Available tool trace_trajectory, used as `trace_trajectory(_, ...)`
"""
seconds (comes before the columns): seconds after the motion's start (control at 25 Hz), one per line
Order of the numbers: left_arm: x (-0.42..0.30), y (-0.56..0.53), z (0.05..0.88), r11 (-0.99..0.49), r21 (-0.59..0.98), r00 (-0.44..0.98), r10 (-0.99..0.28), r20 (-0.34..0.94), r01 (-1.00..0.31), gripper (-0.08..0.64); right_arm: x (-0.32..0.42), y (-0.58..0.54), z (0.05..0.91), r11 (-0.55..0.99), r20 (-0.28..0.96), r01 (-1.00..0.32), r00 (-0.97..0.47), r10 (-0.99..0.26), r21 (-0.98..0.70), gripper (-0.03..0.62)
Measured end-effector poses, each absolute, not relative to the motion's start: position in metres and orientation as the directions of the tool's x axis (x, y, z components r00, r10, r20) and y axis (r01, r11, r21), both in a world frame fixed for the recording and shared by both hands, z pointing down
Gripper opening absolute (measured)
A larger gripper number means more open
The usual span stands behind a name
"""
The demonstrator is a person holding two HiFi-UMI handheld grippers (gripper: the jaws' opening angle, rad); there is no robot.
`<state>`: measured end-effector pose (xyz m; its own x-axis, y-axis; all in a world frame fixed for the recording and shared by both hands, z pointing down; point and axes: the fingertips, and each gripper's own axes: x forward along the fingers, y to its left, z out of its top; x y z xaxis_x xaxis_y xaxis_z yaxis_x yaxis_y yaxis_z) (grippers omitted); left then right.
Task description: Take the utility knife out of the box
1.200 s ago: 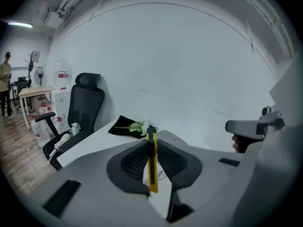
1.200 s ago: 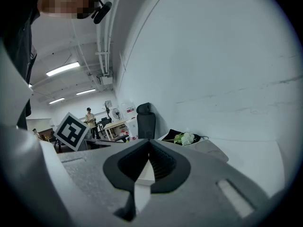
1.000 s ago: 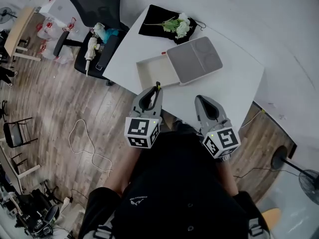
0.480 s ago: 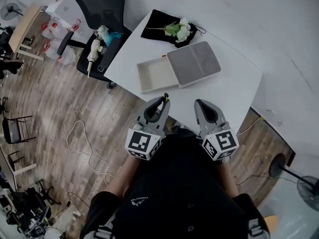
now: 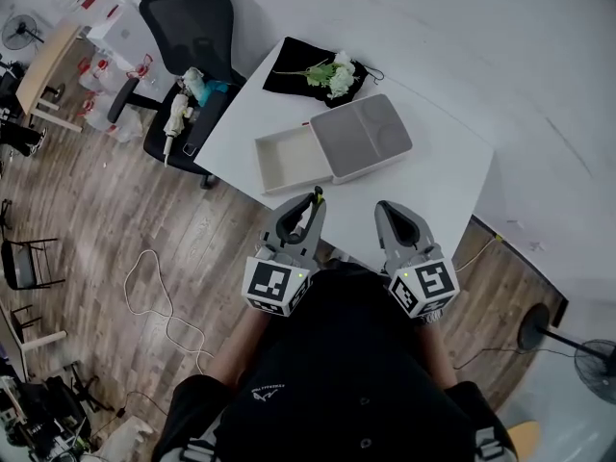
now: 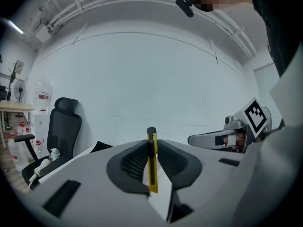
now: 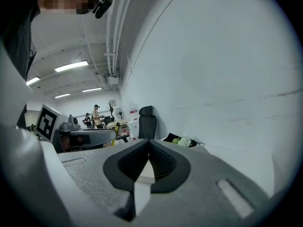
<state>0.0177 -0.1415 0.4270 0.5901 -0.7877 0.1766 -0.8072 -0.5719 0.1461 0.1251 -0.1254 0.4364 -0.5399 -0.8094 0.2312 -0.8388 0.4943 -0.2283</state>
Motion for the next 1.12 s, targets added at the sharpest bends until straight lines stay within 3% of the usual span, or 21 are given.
trace_trajectory(0.48,0.016,-0.161,0.374,-0.584,0.101,0.591,-0.803,0.072,-0.806,0.061,0.138,-0.140,0.359,0.553,0.078,-0.815,-0.571,-0.817,-0.171,0.005)
trace_trajectory(1.12,0.020,-0.181,0.286,-0.622,0.040,0.618,-0.783,-0.071,-0.782,0.061,0.143,-0.161,0.287,0.573,-0.028,-0.820,-0.573,-0.819,0.008,0.004)
